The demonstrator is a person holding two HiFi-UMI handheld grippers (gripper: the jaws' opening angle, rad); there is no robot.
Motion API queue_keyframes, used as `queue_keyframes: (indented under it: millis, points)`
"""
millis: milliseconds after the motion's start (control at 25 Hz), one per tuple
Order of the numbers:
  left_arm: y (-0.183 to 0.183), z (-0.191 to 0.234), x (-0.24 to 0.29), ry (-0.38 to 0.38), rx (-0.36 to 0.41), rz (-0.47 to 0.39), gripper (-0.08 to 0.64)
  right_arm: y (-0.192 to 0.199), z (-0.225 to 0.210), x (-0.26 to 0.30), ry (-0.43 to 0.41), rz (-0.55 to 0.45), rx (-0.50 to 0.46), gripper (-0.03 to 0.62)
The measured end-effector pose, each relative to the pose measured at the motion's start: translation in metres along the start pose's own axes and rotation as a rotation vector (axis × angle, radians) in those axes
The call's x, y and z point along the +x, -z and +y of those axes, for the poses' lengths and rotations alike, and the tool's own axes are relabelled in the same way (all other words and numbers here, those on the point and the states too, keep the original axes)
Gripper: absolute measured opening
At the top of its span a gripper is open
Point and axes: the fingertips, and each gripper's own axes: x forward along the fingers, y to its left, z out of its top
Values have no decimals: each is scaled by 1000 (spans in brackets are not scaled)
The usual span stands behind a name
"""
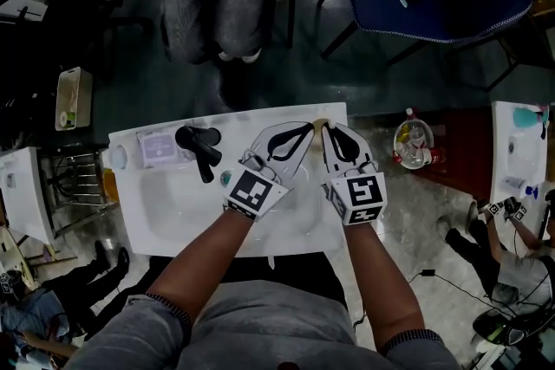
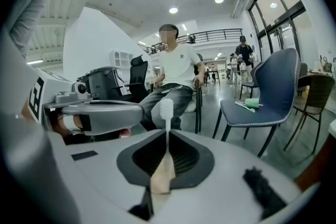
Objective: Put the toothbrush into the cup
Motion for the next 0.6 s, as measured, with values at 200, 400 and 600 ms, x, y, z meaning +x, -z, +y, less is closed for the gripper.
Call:
queue_keyframes:
  millis: [200,400,600]
  points:
    - [3,2,1,7,24,0,5,3,-2,4,0,22,-2,52]
    - [2,2,-1,3,23,0,5,1,-3,2,4,20,-3,72]
    - [-5,0,-5,5,36,-4,5,-13,-1,-10,1,-22,-2,74]
